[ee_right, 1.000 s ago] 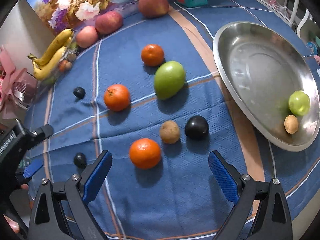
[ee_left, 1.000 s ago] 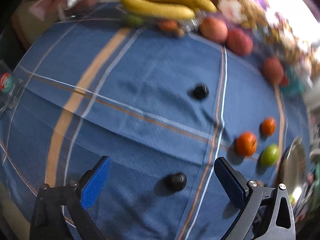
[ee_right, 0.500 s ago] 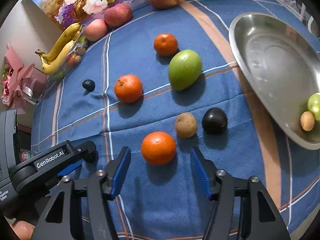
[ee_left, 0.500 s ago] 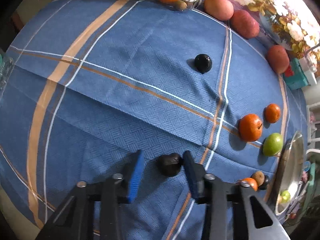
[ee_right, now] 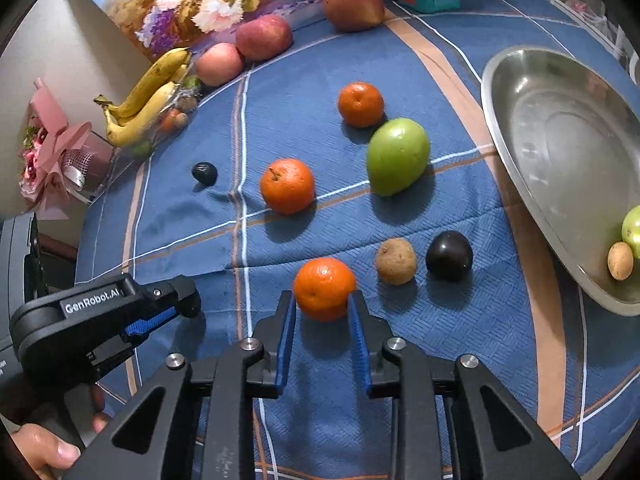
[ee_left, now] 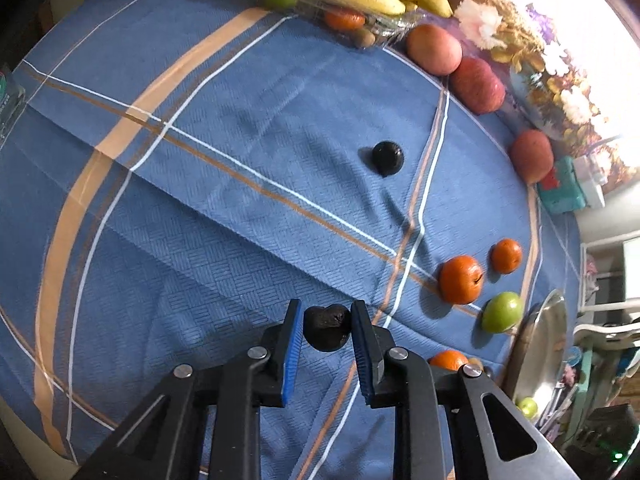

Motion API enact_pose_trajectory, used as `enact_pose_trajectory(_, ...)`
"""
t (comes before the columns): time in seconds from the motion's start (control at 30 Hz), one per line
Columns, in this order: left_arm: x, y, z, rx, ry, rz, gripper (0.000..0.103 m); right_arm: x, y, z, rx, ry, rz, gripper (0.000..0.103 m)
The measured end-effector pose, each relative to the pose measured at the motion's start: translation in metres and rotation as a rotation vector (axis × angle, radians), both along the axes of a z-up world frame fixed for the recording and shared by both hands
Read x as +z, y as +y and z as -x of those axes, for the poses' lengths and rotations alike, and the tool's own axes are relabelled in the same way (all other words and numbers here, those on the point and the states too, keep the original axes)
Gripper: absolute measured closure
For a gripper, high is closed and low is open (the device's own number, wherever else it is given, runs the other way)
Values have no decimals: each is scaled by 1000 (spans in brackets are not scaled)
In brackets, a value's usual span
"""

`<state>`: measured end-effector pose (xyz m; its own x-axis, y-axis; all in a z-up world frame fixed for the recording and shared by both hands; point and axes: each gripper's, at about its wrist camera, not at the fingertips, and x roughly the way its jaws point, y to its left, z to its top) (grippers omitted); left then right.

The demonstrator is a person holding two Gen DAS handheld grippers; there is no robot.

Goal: Organize fruits
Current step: 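Grasp the dark round fruit with the left gripper while the right gripper grasps a tangerine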

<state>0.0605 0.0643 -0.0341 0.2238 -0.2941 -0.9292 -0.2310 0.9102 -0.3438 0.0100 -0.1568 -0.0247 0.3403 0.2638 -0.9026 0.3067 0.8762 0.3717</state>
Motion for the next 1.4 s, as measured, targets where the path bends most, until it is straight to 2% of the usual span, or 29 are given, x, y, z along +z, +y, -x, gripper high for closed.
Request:
enact_pose_trajectory(0.3, 2, 0, -1, 8, 14, 34, 78, -14, -6, 1, -21, 61, -6, 75)
enact_pose_trajectory(0.43, -2, -3, -1, 8, 18, 35, 78, -13, -10, 1, -47, 43, -47, 75)
enact_pose_trajectory(0.6, -1, -6, -3, 3, 11, 31, 78, -15, -12, -2, -81, 37, -109, 62)
enact_pose_trajectory(0.8, -3, -9, -10, 3, 14, 30, 78, -19, -18, -5, -119, 41, -126, 62)
enact_pose_trajectory(1.07, -2, -16, -16, -13, 8, 19, 78, -27, -32, -3, -189, 52, -199, 62)
enact_pose_trajectory(1.4, -3, -16, -14, -2, 10, 14, 78, -22, -29, -2, -167, 36, -212, 65)
